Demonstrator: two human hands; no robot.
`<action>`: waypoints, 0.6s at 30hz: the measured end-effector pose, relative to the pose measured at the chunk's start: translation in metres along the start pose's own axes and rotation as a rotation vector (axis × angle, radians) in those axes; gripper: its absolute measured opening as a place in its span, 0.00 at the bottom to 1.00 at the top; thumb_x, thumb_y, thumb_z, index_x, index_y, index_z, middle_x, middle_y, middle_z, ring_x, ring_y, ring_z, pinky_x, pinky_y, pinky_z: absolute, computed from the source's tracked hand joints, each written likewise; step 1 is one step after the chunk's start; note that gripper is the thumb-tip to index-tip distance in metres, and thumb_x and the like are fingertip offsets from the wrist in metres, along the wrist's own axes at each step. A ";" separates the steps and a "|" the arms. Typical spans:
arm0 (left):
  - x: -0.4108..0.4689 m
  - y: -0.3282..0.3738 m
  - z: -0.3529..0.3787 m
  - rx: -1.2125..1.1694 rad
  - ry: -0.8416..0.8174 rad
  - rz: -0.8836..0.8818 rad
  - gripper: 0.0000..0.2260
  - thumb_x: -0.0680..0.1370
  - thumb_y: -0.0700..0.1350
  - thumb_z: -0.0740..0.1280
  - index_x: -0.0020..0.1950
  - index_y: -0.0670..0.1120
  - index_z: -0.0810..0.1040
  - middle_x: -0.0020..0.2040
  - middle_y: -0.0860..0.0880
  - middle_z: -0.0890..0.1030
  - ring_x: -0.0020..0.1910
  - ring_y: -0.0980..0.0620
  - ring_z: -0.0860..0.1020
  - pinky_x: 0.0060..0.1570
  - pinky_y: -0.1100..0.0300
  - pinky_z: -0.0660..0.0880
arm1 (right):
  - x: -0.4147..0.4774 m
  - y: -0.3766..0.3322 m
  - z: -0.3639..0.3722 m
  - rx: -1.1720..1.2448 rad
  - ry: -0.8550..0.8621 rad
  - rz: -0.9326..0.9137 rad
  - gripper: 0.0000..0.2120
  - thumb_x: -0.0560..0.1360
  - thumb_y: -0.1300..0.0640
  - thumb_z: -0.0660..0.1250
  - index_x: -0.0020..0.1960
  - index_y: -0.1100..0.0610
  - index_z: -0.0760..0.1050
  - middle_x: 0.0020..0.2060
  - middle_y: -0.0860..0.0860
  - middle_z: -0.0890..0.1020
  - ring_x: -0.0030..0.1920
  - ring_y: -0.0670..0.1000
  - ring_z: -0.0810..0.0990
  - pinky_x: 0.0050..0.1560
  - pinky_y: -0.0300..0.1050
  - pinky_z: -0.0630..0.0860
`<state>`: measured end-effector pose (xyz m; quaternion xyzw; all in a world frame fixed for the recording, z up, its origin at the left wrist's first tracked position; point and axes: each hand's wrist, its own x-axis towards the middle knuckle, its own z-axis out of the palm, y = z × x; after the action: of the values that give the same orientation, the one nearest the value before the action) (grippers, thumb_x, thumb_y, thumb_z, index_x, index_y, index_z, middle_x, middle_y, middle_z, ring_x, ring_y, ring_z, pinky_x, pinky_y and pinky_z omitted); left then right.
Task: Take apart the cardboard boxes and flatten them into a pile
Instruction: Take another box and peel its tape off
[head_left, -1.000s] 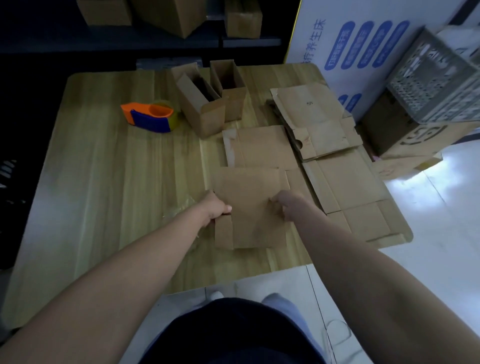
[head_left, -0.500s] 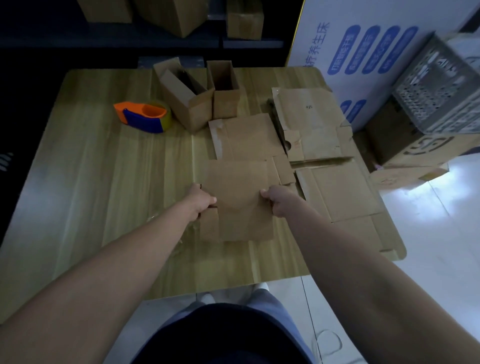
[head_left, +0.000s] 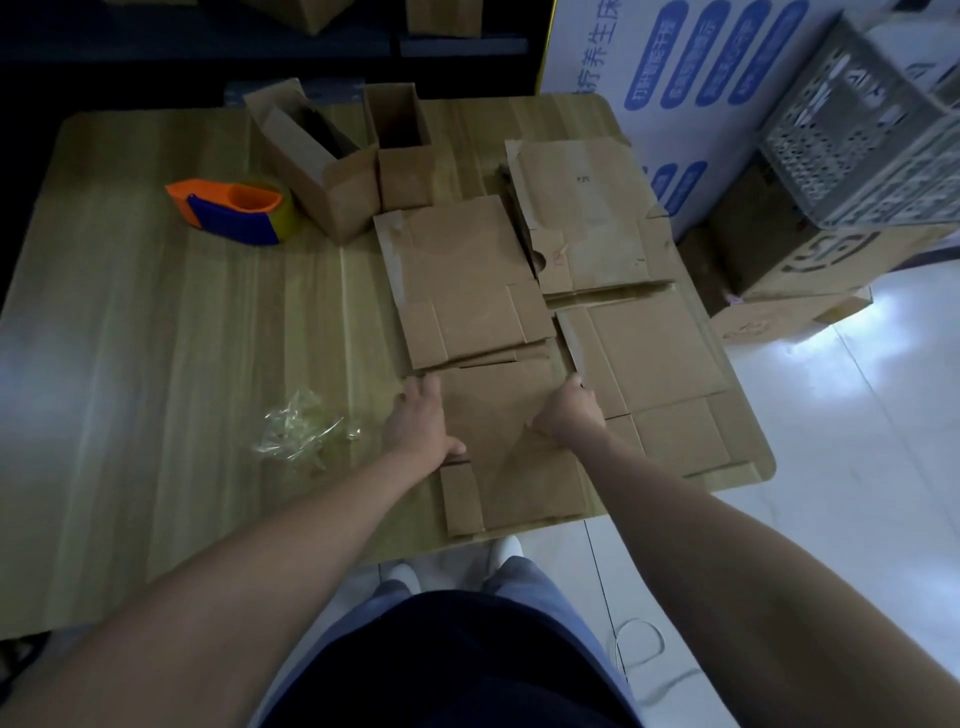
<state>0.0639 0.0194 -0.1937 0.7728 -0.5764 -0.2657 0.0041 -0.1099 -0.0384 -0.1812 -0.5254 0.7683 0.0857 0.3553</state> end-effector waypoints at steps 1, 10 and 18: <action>0.002 -0.001 0.002 0.070 0.010 0.125 0.39 0.66 0.52 0.77 0.71 0.45 0.61 0.68 0.45 0.65 0.66 0.43 0.68 0.60 0.51 0.69 | -0.001 -0.002 0.002 -0.030 0.000 -0.033 0.41 0.71 0.52 0.74 0.74 0.59 0.54 0.69 0.59 0.65 0.68 0.61 0.68 0.64 0.53 0.69; 0.016 -0.007 0.008 0.311 -0.114 0.329 0.40 0.70 0.56 0.72 0.77 0.48 0.57 0.77 0.51 0.57 0.76 0.48 0.53 0.73 0.54 0.53 | 0.005 -0.001 0.010 -0.215 0.015 -0.069 0.36 0.71 0.54 0.74 0.70 0.59 0.58 0.66 0.58 0.68 0.66 0.59 0.70 0.59 0.52 0.71; 0.040 0.005 -0.065 -0.114 -0.101 0.273 0.22 0.77 0.44 0.68 0.70 0.44 0.70 0.67 0.45 0.70 0.65 0.45 0.71 0.61 0.57 0.67 | -0.004 -0.070 -0.031 -0.604 0.146 -0.224 0.21 0.77 0.54 0.65 0.68 0.59 0.69 0.63 0.57 0.74 0.64 0.57 0.71 0.61 0.50 0.70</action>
<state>0.0942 -0.0377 -0.1521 0.6712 -0.6597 -0.3335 0.0548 -0.0626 -0.0815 -0.1390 -0.6931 0.6690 0.2321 0.1348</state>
